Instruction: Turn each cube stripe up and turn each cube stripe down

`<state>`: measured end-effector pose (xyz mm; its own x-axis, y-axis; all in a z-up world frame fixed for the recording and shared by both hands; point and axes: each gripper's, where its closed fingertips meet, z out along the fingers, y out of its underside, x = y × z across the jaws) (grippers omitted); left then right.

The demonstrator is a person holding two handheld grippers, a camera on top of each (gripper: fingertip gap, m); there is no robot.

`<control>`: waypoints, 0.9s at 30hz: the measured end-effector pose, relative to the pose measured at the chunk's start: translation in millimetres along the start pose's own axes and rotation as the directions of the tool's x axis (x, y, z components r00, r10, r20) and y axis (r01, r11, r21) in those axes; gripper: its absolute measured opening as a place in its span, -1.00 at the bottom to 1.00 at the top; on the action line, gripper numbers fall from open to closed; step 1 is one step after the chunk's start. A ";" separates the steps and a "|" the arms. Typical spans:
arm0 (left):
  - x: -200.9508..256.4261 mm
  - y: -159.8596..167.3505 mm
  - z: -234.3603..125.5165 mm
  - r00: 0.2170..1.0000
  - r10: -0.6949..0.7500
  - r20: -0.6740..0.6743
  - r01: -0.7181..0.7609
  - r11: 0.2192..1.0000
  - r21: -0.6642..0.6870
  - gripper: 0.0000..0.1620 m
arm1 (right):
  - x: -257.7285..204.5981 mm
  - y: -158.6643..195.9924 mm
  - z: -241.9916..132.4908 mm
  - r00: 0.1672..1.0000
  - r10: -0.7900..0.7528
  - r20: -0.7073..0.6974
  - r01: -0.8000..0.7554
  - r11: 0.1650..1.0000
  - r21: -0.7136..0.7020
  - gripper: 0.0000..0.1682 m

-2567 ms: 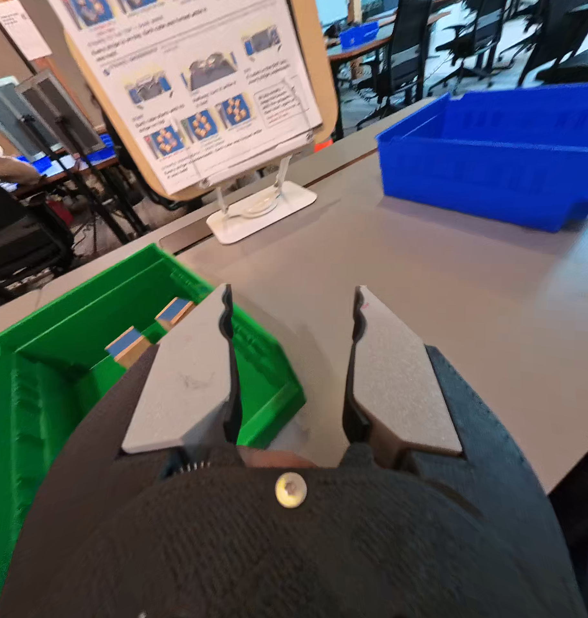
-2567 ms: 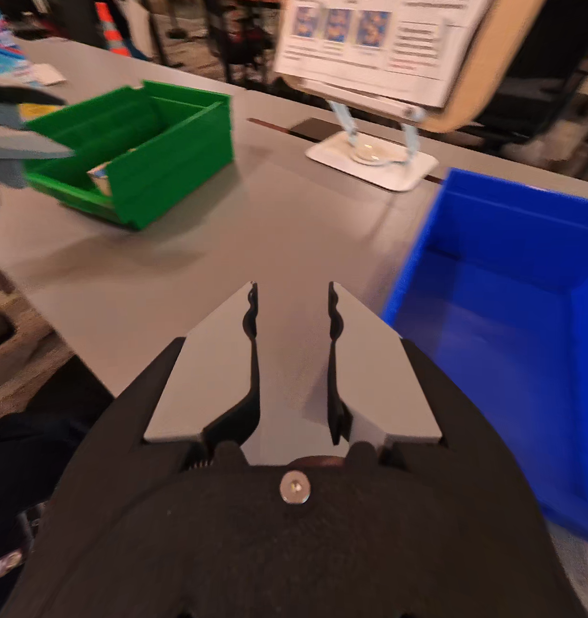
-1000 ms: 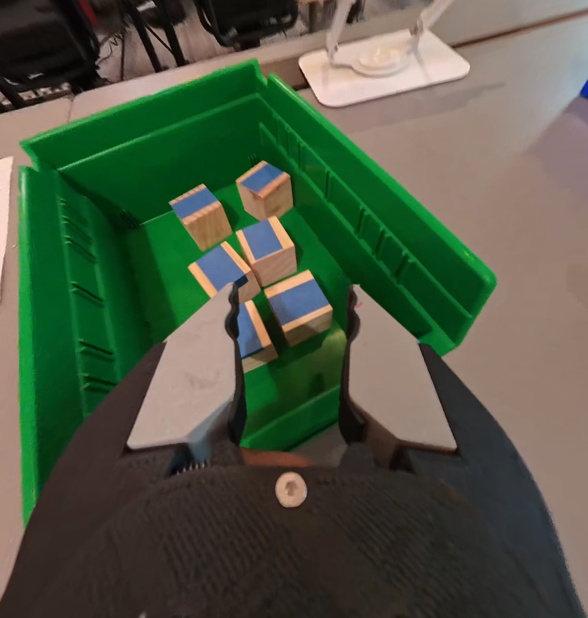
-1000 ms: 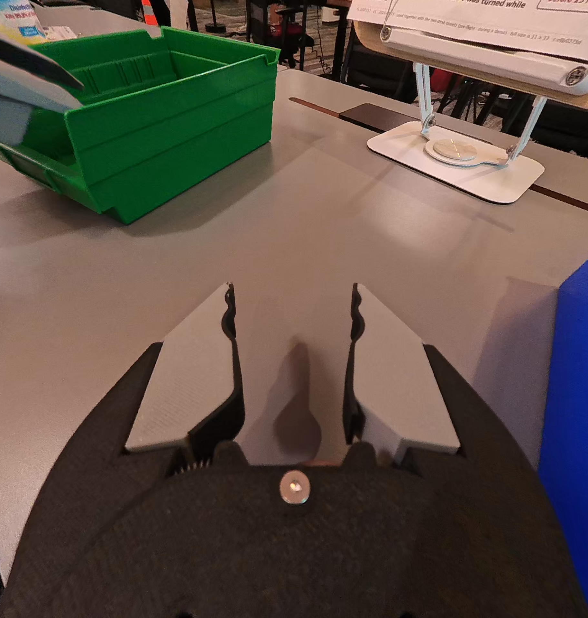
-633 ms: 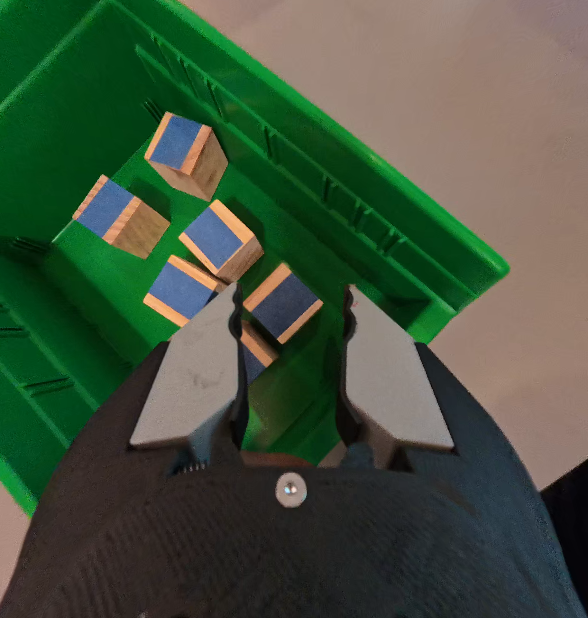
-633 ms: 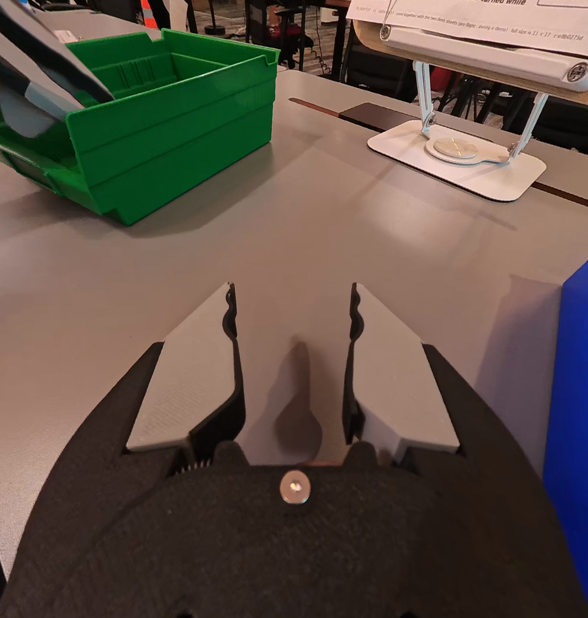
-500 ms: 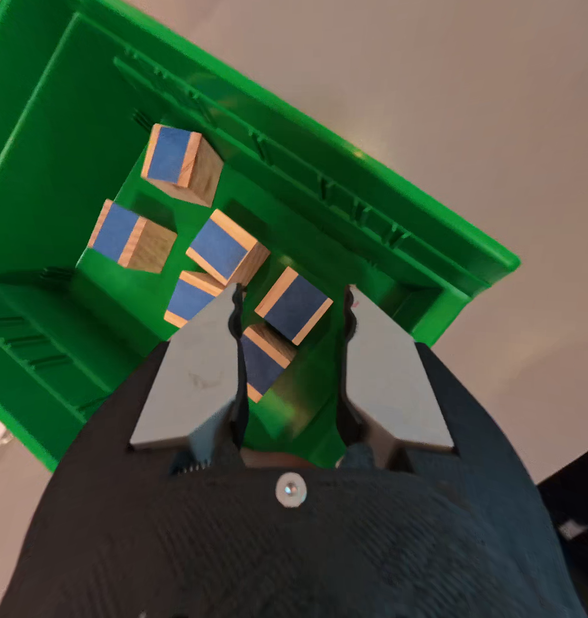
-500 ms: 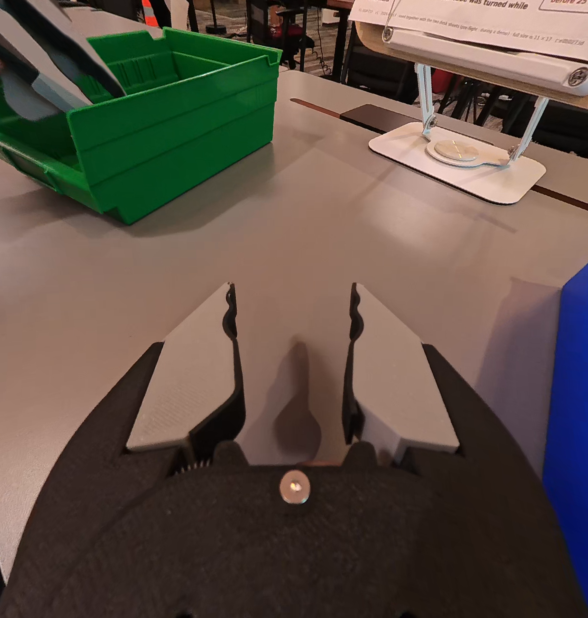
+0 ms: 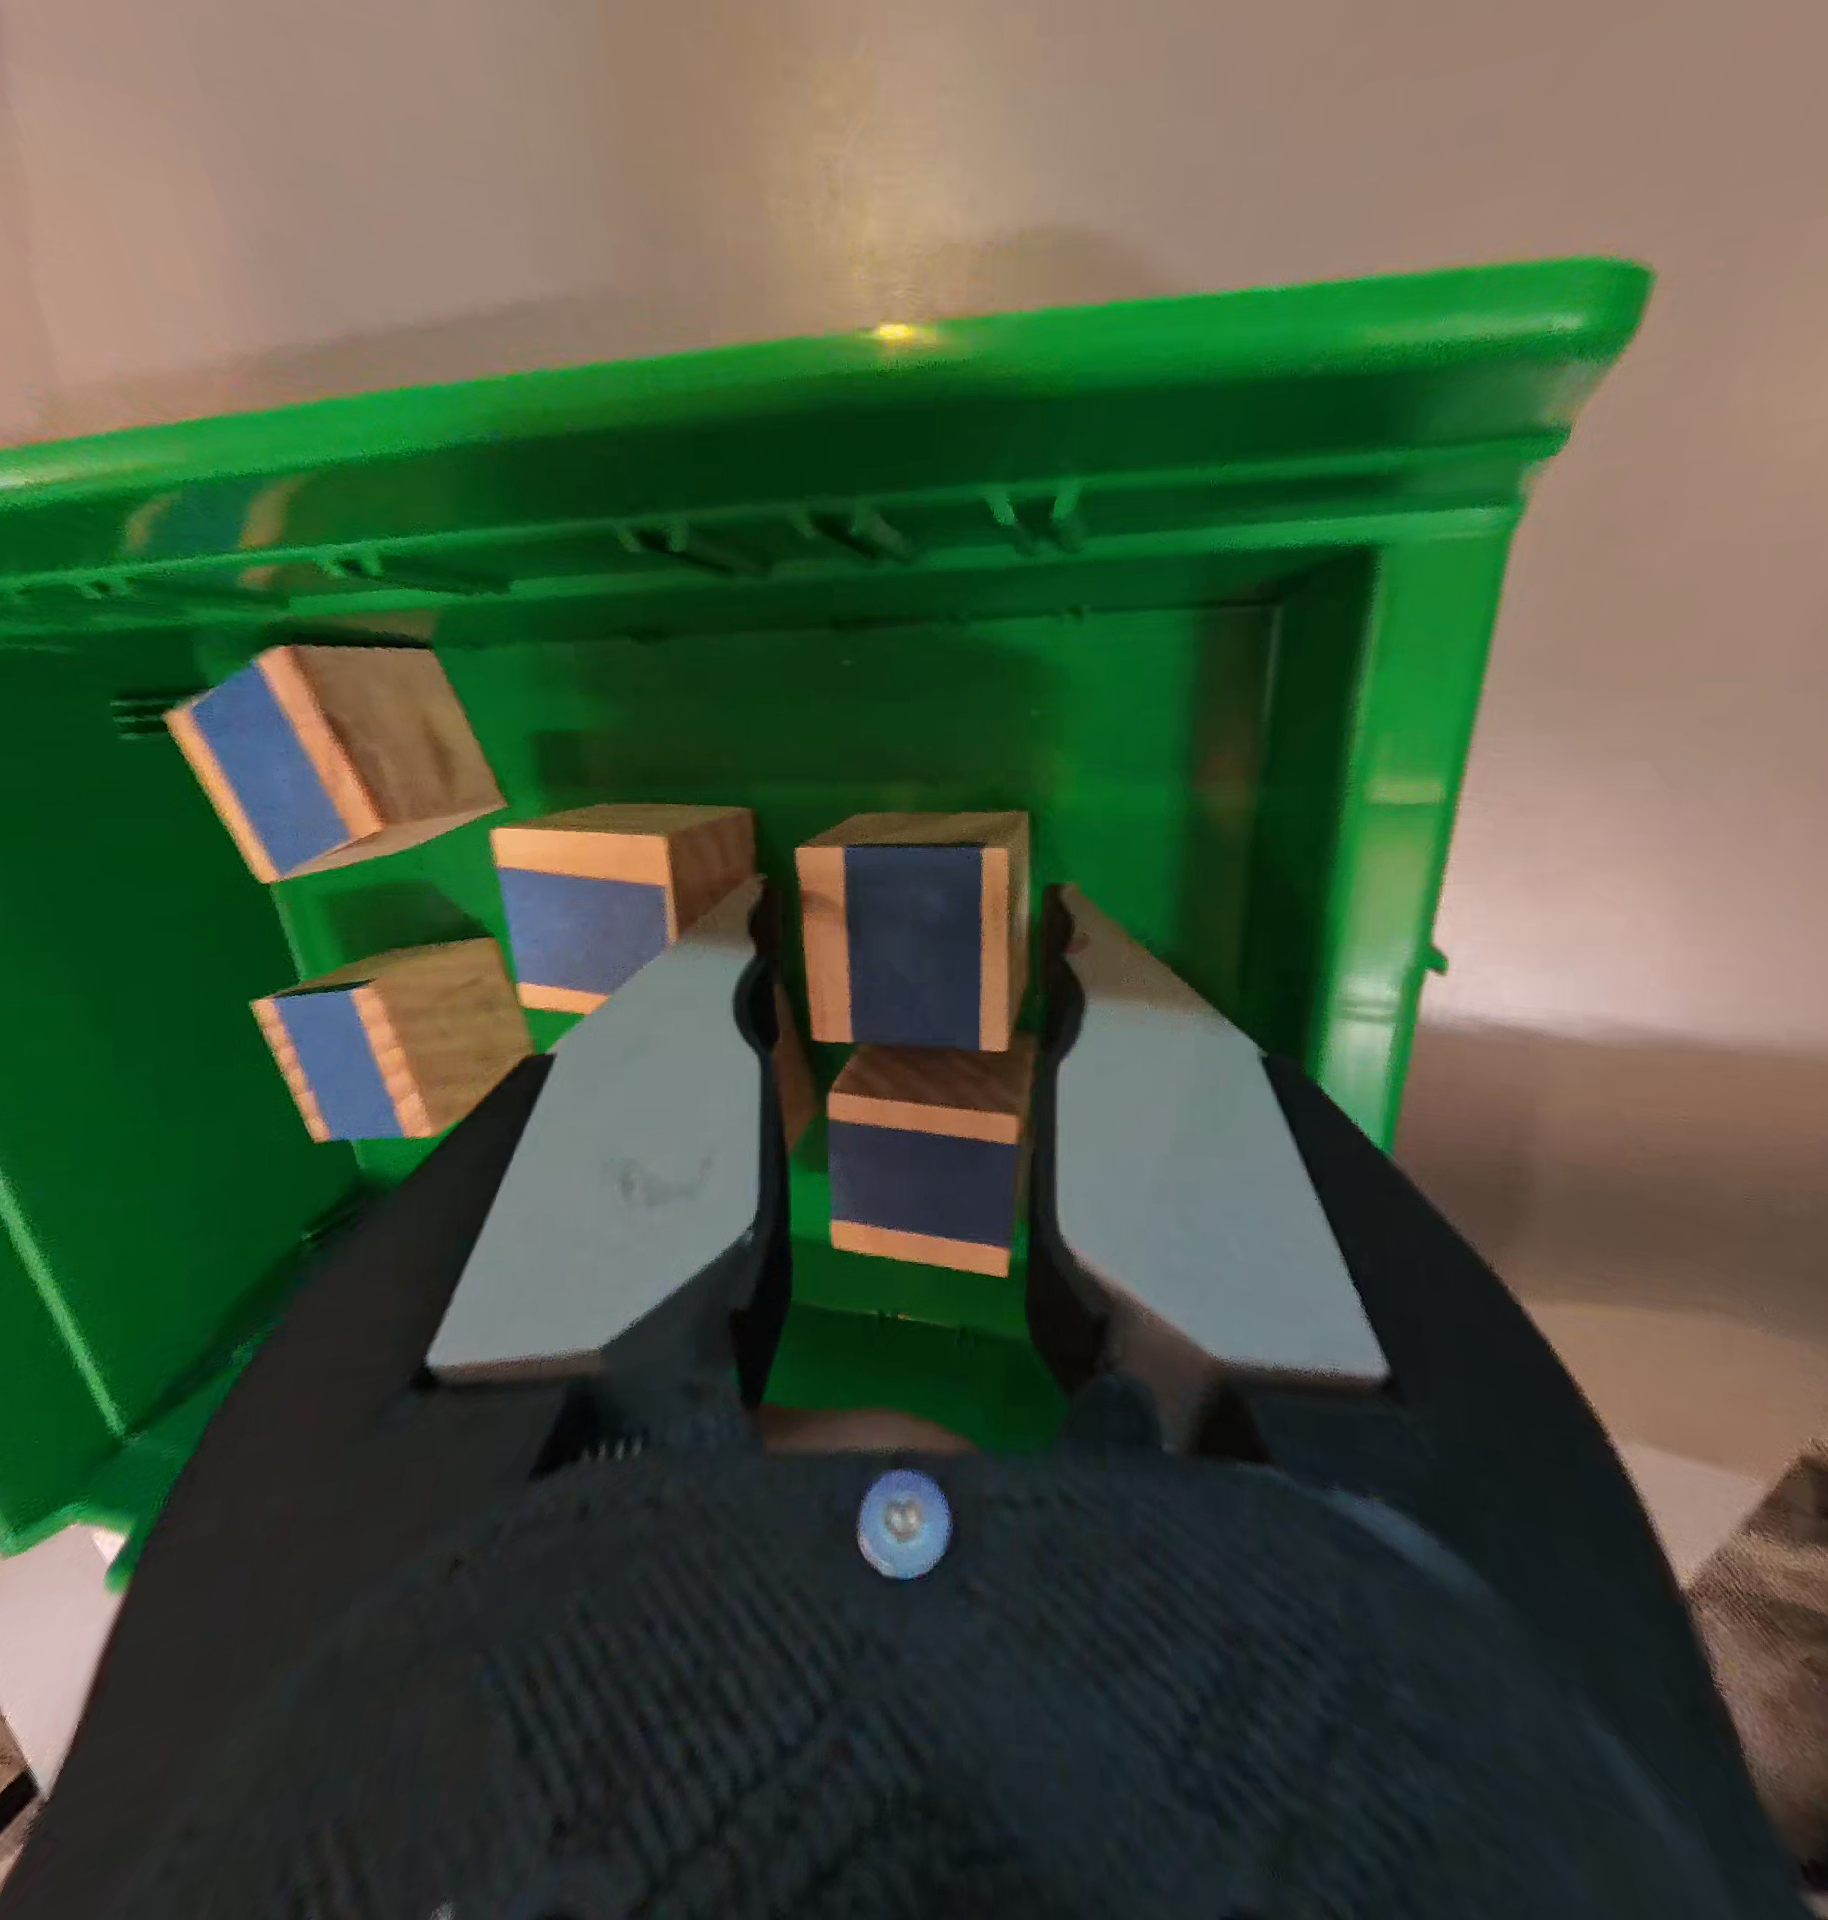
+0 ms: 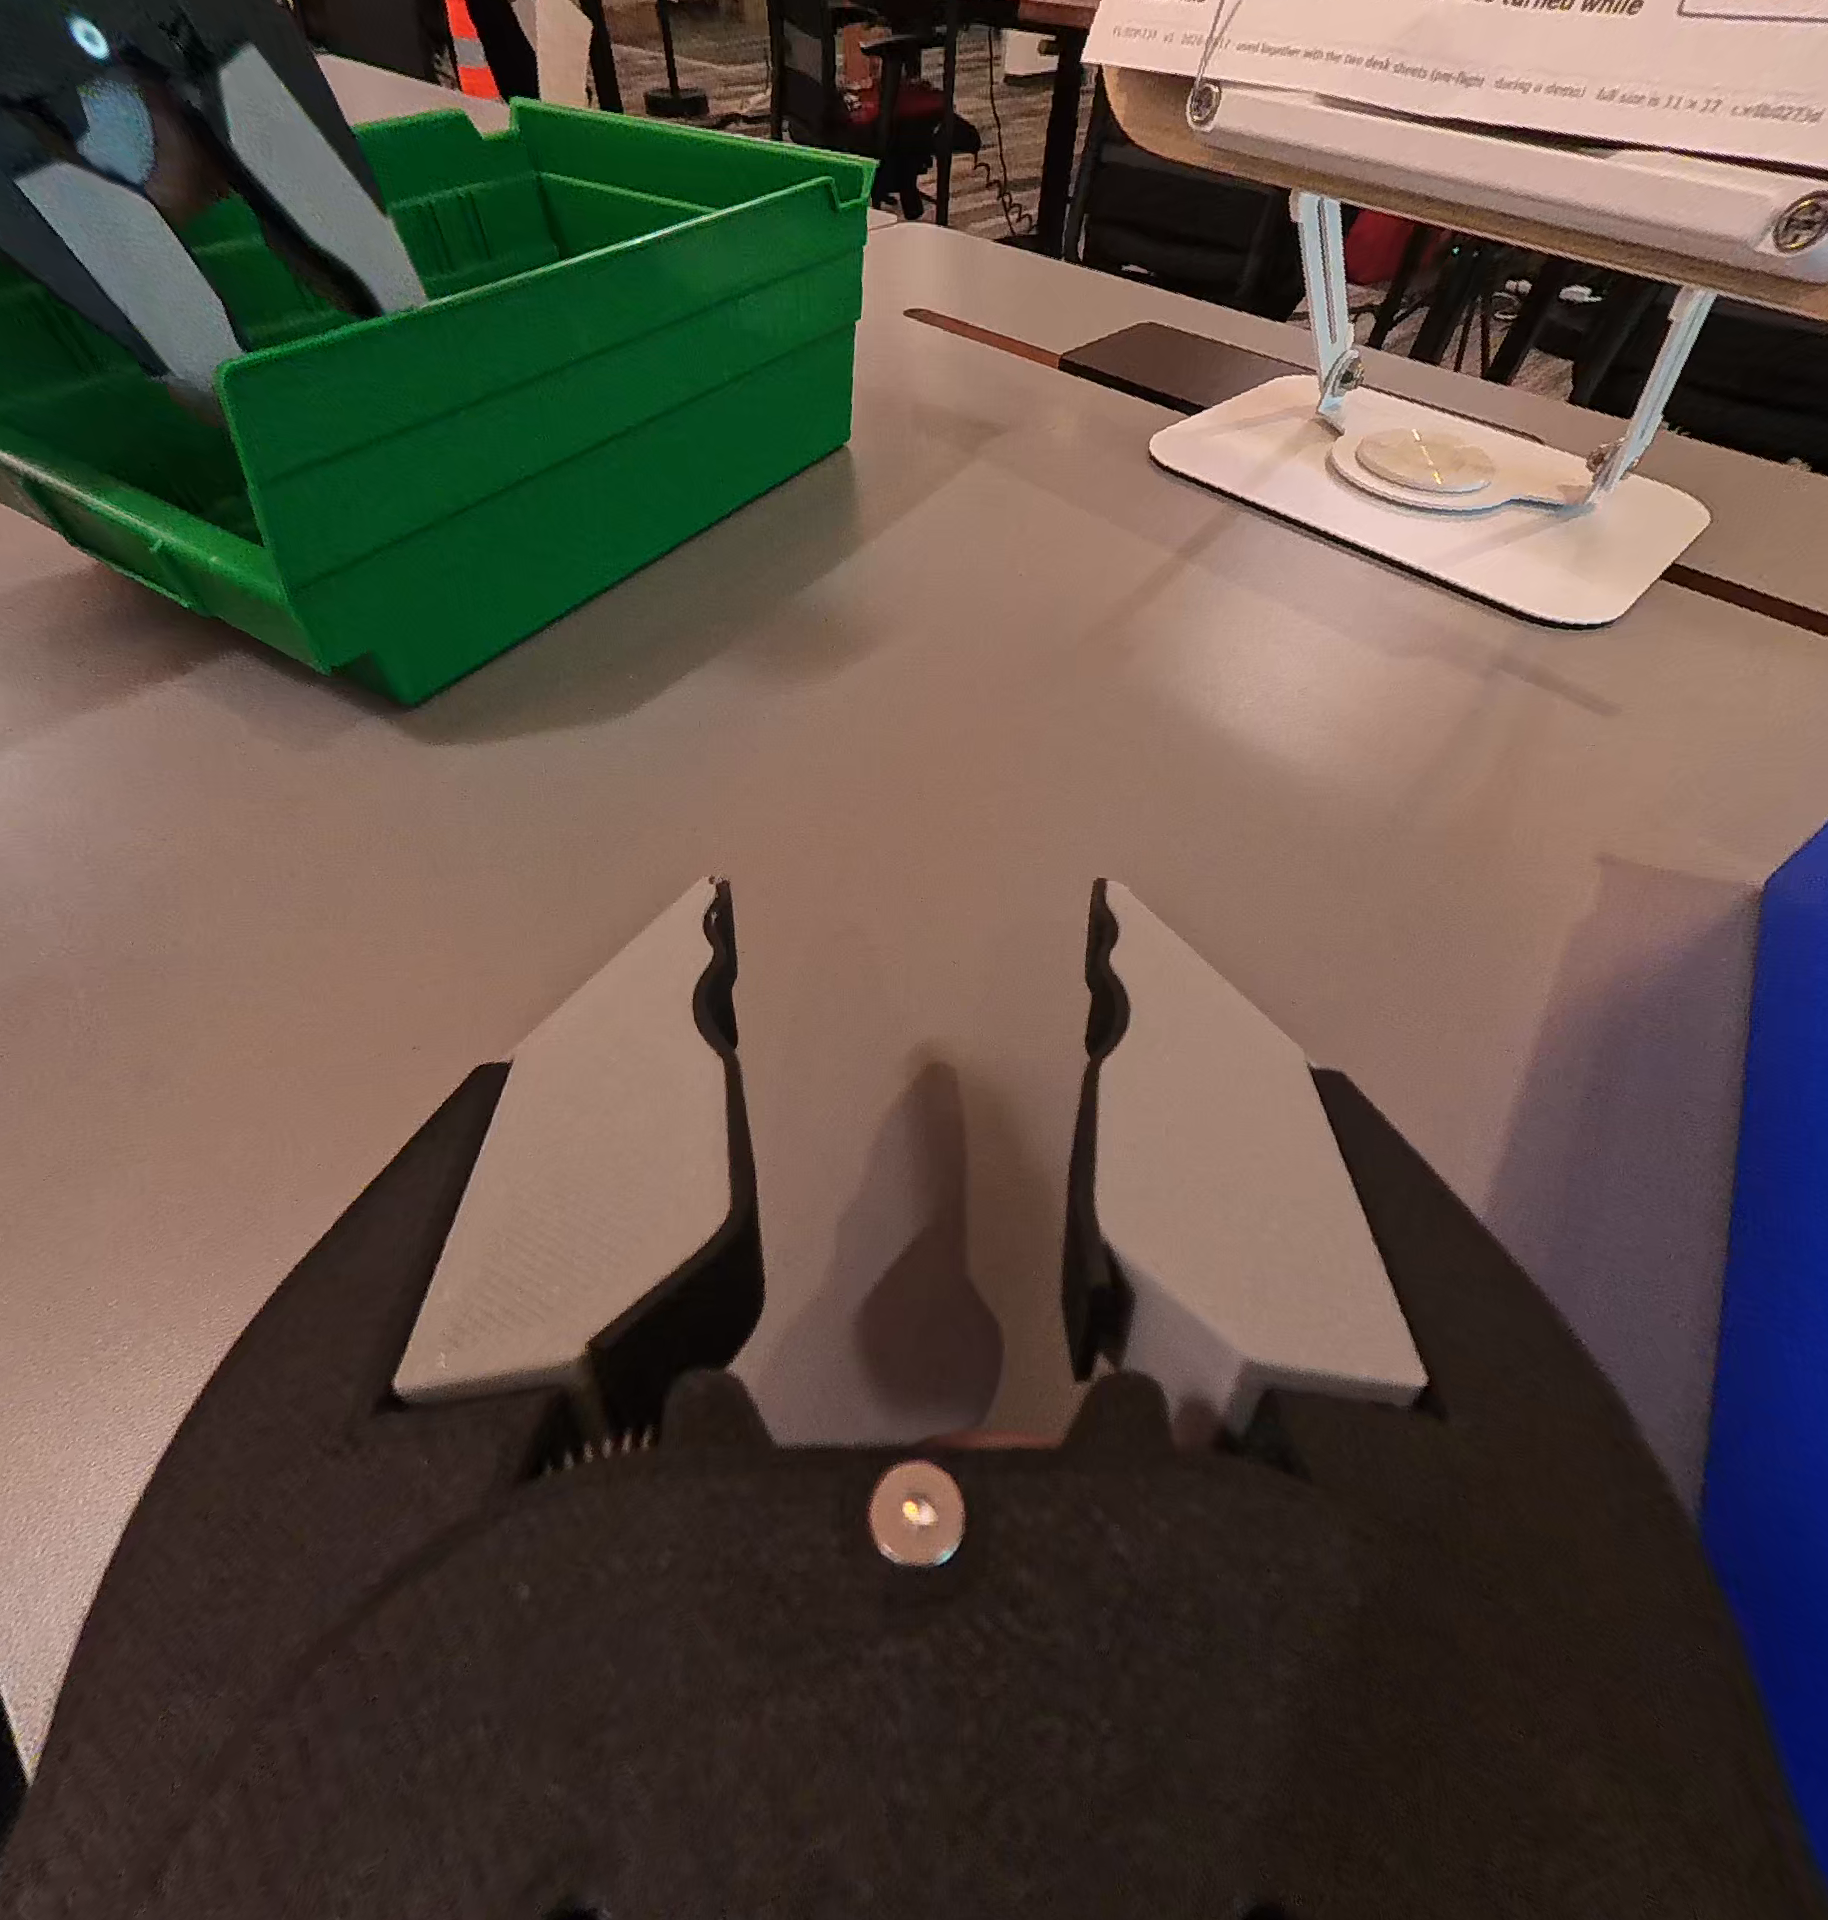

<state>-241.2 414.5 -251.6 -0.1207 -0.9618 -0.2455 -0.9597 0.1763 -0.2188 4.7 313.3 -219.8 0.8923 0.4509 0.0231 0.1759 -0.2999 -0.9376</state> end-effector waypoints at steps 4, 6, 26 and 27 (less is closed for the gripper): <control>5.2 20.3 18.1 0.999 -0.001 -0.035 -0.004 0.988 -0.155 -0.34 | 1.0 -0.9 -0.7 1.000 0.013 0.004 -0.013 1.000 0.007 -0.22; 6.5 17.0 19.3 0.999 -0.005 -0.047 -0.002 0.989 -0.149 -0.44 | 1.0 -0.9 -0.8 1.000 0.015 0.007 -0.015 1.000 0.007 -0.22; 109.7 -176.6 -156.3 0.740 0.039 0.671 -0.550 0.609 0.571 -0.46 | -104.9 -53.4 -60.8 0.671 0.191 0.717 -0.272 0.962 -0.002 -0.16; 124.0 -190.3 -158.5 0.732 0.058 0.679 -0.582 0.570 0.580 -0.46 | -115.8 -62.8 -76.5 0.592 0.199 0.781 -0.299 0.954 -0.017 -0.14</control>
<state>-113.7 228.5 -90.7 0.0278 -0.5521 -0.8333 -0.3294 0.7820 -0.5291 -77.8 215.6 -137.1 0.2382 0.8637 -0.4442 -0.0918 -0.4353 -0.8956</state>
